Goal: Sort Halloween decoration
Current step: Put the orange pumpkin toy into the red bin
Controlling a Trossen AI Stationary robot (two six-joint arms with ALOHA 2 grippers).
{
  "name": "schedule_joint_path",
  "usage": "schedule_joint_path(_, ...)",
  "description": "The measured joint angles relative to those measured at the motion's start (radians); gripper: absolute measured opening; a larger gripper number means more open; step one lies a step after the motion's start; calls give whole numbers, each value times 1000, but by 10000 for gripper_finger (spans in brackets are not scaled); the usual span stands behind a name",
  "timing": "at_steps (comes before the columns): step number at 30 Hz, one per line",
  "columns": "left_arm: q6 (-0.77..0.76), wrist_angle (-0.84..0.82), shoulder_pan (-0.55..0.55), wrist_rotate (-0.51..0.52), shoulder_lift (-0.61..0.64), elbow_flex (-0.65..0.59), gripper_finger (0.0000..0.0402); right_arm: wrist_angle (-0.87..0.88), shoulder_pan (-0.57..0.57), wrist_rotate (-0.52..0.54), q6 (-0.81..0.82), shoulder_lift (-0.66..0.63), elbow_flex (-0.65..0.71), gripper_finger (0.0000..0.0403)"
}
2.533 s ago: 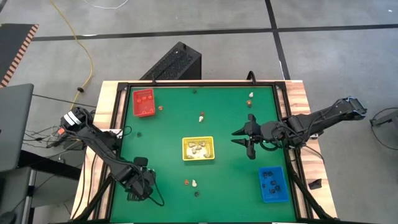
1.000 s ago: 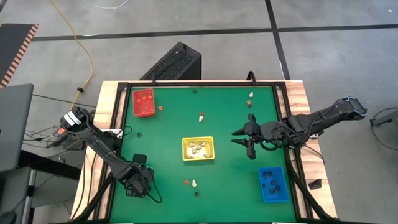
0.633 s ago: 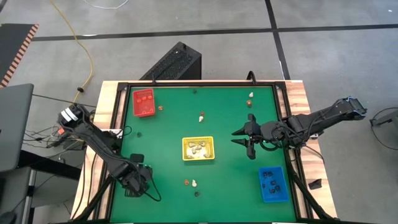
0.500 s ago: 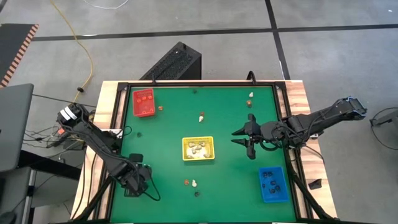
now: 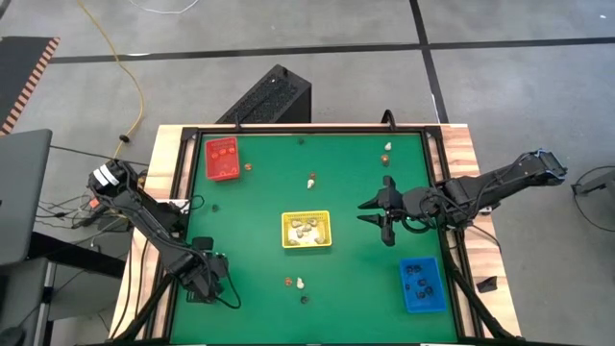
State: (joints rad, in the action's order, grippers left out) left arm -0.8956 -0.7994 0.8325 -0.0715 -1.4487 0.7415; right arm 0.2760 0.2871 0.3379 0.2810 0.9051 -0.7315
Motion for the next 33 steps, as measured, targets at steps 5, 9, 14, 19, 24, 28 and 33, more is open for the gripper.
schedule_joint_path(5,-4,24,7,24,0,-11,157,-1,0,0,0,0,0,164)
schedule_joint_path(9,11,50,7,50,0,-11,157,-1,0,0,0,0,0,164)
schedule_joint_path(14,12,49,7,35,0,-11,157,-1,0,0,0,0,0,164)
schedule_joint_path(19,12,47,7,14,0,-11,157,0,0,0,0,0,0,164)
schedule_joint_path(24,14,47,7,24,-4,-12,157,0,0,0,0,0,0,164)
schedule_joint_path(28,6,83,8,14,-2,-43,157,0,0,0,0,0,0,164)
schedule_joint_path(33,-9,97,8,4,0,-62,157,0,0,0,0,0,0,164)
